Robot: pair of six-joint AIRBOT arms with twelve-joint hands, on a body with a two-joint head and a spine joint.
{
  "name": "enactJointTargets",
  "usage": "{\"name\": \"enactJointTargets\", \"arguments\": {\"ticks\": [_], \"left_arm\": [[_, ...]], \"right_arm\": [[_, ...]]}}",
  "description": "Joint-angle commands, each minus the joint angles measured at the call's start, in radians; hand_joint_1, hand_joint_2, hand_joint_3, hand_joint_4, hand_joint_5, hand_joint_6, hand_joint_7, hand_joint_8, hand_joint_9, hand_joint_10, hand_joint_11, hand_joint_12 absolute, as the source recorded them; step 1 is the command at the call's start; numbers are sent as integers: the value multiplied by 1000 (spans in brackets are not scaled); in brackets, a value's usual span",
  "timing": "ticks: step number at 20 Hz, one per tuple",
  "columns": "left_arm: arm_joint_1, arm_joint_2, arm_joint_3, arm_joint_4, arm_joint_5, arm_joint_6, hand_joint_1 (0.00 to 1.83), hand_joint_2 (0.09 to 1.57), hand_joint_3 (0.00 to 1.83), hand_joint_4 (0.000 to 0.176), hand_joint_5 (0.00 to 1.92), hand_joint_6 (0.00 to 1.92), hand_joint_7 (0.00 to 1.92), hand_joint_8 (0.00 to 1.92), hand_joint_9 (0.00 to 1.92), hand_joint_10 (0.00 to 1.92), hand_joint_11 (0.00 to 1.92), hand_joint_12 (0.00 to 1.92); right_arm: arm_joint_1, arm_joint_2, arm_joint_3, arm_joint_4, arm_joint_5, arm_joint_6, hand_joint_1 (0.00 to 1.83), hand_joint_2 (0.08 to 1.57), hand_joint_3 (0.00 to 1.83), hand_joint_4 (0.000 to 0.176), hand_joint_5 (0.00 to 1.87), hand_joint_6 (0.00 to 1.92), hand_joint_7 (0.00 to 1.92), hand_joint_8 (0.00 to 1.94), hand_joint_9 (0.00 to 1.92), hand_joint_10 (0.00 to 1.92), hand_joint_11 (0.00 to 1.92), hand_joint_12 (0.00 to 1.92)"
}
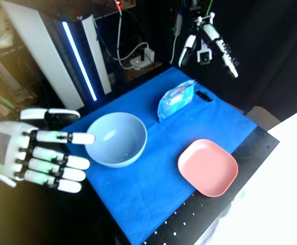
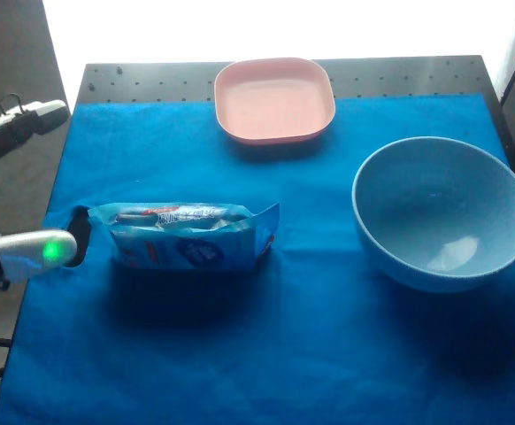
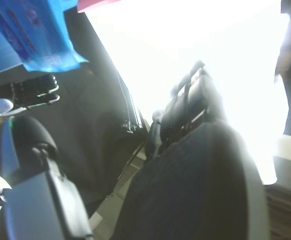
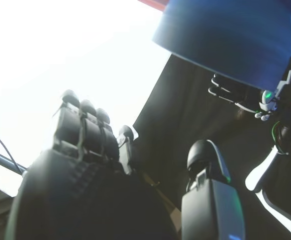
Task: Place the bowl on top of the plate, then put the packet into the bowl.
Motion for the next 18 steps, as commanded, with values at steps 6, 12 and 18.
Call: {"name": "enactJointTargets", "arguments": {"ticks": [6, 12, 18], "left_arm": [[-8, -1, 7, -11, -117, -9, 615, 942, 0, 140, 125, 0, 66, 1, 0, 0, 0, 100], [-48, 33, -4, 59, -100, 34, 615, 889, 0, 176, 0, 0, 5, 0, 0, 0, 0, 0], [-158, 74, -4, 203, 32, 89, 594, 802, 0, 176, 0, 0, 0, 0, 0, 0, 0, 0]], "right_arm": [[11, 2, 8, 18, 123, 7, 803, 1034, 4, 37, 188, 0, 166, 2, 190, 1, 0, 589], [30, 8, 9, -46, 123, 6, 713, 965, 0, 82, 67, 0, 76, 1, 78, 0, 0, 429], [141, 36, 9, -208, -38, -45, 565, 884, 0, 78, 0, 0, 3, 1, 0, 0, 0, 0]]}}
